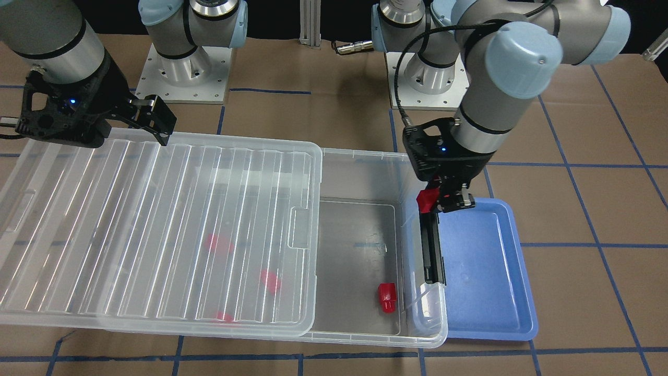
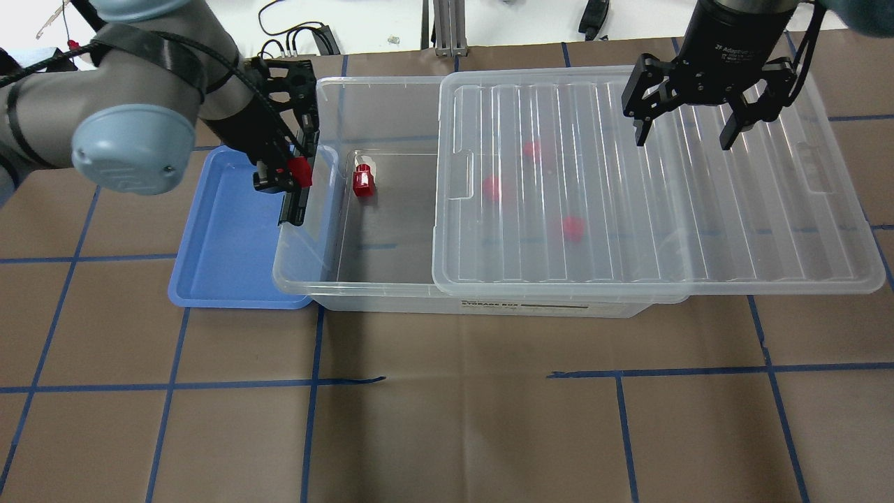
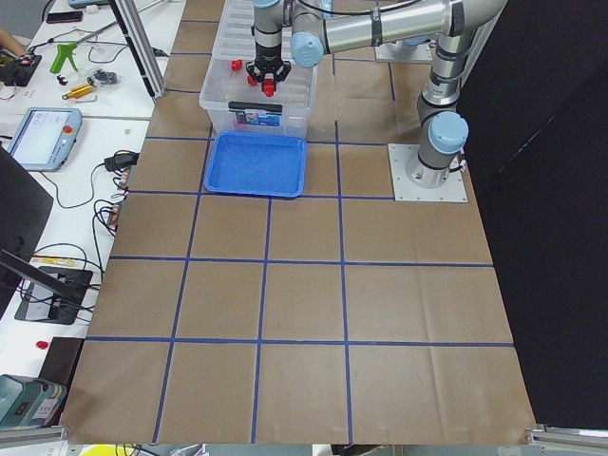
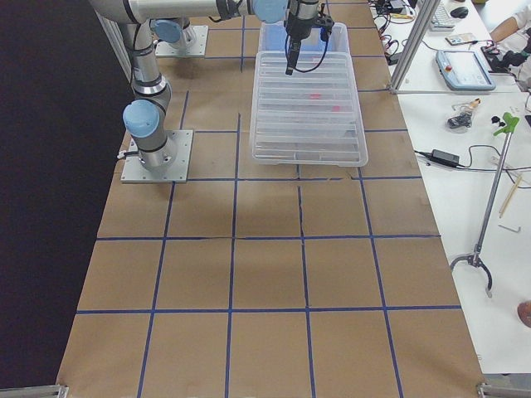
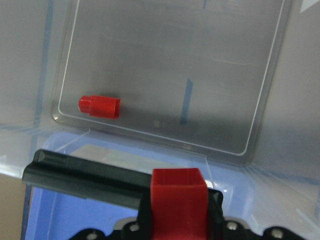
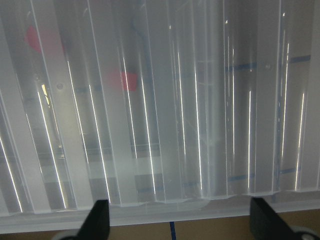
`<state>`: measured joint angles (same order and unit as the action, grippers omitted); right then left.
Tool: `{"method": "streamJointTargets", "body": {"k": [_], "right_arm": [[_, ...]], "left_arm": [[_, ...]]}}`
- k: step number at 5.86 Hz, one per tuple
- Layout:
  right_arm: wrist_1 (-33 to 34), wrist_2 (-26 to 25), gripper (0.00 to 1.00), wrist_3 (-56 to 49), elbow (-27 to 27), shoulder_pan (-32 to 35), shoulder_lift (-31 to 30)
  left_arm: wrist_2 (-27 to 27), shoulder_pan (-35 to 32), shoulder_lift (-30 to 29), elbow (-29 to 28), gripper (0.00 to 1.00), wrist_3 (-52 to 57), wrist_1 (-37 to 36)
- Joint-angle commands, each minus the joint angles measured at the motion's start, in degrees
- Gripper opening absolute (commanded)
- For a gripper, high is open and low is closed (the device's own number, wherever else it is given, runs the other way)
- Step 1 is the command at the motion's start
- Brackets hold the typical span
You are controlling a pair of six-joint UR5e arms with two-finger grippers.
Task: Place red block in blue tray from box
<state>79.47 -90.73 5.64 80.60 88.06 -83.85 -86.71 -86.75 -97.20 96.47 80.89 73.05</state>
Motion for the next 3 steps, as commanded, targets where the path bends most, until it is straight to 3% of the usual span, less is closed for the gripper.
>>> {"method": "streamJointTargets", "body": {"k": [1, 2, 3], "right_arm": [[-0.02, -0.75, 1.00, -0.45, -0.09, -0.08, 0.35], [0.68, -0.93, 1.00, -3.94, -0.18, -1.65, 0.62], [0.51, -4.16, 1.00, -8.93, -0.18, -7.76, 0.36]], "left_arm": [[0.23, 8.23, -0.26, 1.17, 0.05, 11.73, 0.61], [-0.29, 8.96, -2.97, 1.61, 0.05, 18.88, -0.44], [-0.47, 9.23, -5.95, 1.79, 0.06, 26.26, -3.76]]}}
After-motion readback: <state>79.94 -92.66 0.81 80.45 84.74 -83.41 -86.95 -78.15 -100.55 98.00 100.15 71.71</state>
